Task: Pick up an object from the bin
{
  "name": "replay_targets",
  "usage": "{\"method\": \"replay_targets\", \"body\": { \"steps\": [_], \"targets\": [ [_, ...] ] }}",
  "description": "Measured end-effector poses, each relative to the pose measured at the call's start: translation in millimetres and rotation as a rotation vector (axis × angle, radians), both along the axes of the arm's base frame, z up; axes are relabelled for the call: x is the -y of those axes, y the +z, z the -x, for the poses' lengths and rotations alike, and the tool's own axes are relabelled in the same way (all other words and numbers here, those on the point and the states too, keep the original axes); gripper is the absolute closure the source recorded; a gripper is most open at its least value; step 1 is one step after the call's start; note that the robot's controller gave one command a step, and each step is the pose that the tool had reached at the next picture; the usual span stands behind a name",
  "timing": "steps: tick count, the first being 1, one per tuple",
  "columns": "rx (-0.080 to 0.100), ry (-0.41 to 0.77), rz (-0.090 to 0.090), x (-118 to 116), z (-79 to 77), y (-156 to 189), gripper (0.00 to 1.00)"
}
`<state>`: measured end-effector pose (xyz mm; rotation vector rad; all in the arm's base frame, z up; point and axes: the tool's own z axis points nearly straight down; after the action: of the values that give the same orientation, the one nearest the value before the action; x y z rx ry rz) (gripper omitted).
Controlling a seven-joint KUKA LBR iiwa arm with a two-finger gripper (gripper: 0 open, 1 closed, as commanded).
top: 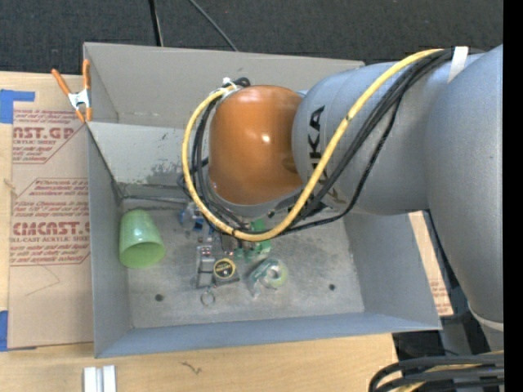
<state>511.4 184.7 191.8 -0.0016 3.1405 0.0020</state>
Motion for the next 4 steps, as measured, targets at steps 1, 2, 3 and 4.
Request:
{"method": "replay_targets", "body": {
  "steps": [1,2,3,4],
  "targets": [
    [-0.002,-0.158,-0.001,-51.3,-41.2,-49.5,0.0],
    [0.001,-0.033,0.001,-62.6,-48.7,-58.2,0.0],
    [0.003,0.106,0.0,-62.1,-63.6,-46.0,0.0],
    [0.022,0.265,-0.006,-65.3,-61.7,-116.4,0.0]
  ]
}}
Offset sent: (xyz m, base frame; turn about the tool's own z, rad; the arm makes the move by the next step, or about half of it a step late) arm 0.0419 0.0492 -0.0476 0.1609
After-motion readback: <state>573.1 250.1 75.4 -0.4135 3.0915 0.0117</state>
